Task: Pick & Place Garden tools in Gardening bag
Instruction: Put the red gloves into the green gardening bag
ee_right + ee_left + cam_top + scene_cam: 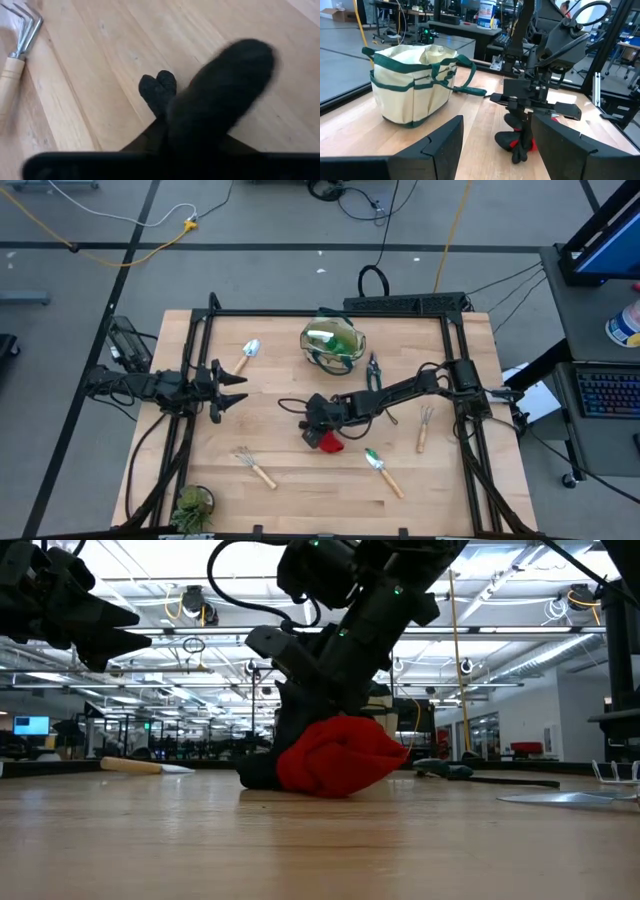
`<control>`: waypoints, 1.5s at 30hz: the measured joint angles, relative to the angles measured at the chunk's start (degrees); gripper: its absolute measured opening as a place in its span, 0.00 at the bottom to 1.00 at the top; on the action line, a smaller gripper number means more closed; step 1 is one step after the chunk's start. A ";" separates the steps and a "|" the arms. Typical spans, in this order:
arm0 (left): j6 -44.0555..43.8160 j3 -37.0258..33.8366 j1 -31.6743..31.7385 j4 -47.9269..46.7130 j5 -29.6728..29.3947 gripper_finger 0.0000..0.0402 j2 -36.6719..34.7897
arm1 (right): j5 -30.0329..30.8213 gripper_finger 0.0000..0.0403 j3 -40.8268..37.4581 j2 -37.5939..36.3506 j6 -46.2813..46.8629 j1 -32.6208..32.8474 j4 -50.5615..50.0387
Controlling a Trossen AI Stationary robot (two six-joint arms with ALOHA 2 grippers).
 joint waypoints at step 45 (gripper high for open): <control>-0.02 0.00 0.01 -0.24 -0.07 0.60 0.00 | 21.88 0.03 -2.18 -25.81 -40.91 -20.07 14.94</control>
